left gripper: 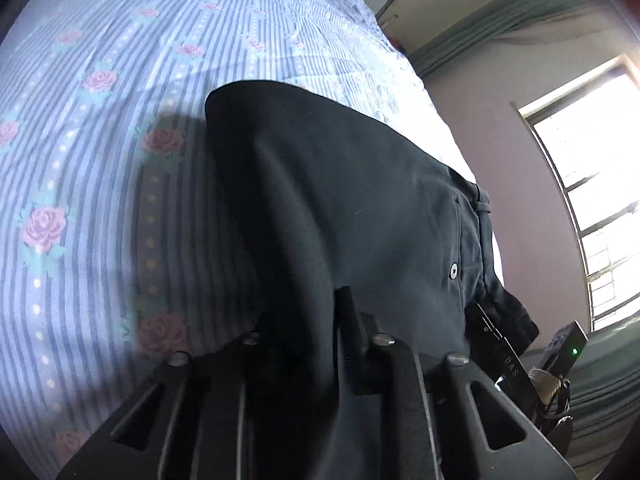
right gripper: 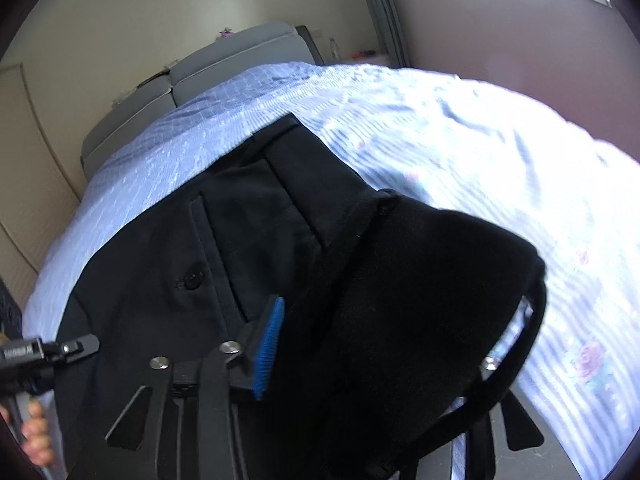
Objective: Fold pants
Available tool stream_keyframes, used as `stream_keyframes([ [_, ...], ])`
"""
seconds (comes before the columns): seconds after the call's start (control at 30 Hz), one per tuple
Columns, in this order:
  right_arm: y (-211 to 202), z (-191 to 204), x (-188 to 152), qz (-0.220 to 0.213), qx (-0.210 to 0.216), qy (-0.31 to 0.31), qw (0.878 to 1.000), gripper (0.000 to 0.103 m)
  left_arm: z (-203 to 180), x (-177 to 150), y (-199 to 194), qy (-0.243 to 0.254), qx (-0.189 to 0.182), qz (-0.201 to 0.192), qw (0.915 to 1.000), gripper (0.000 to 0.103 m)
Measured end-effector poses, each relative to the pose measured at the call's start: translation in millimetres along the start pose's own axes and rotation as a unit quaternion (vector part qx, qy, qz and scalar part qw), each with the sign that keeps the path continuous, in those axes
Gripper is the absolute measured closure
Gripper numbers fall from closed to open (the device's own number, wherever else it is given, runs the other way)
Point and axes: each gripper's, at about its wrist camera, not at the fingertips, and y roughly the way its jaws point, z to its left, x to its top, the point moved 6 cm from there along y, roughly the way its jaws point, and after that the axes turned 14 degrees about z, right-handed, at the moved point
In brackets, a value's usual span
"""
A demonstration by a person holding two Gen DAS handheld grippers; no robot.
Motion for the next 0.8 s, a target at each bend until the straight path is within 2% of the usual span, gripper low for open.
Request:
stream_keyframes([
  [0.1,-15.4,10.8,2.4,-0.014,-0.006,-0.029,0.999,0.071,-17.1,-1.2,-9.0,0.045,0.053,-0.002,0.9976,0.09],
  [0.17,-26.8,17.5,4.7,-0.022,-0.007,-0.041,0.999,0.074,-32.6,-4.1,-17.4,0.089,0.099,-0.003,0.9911,0.092],
  [0.37,-60.4,47.6,2.9,-0.046,-0.013,-0.092,0.995,0.077,-60.4,-9.5,-48.2,0.147,0.165,-0.026,0.9749,0.095],
  [0.53,-94.7,78.7,-2.9,-0.062,-0.007,-0.131,0.989,0.078,-67.7,-17.0,-75.9,0.169,0.18,-0.042,0.9682,0.095],
  [0.7,-131.7,102.7,-11.3,-0.065,0.014,-0.148,0.987,0.078,-64.2,-39.6,-116.9,0.155,0.155,-0.047,0.9745,0.095],
  [0.8,-154.8,120.6,-21.9,-0.067,0.022,-0.168,0.983,0.078,-60.3,-62.0,-145.6,0.158,0.158,-0.052,0.9734,0.095],
])
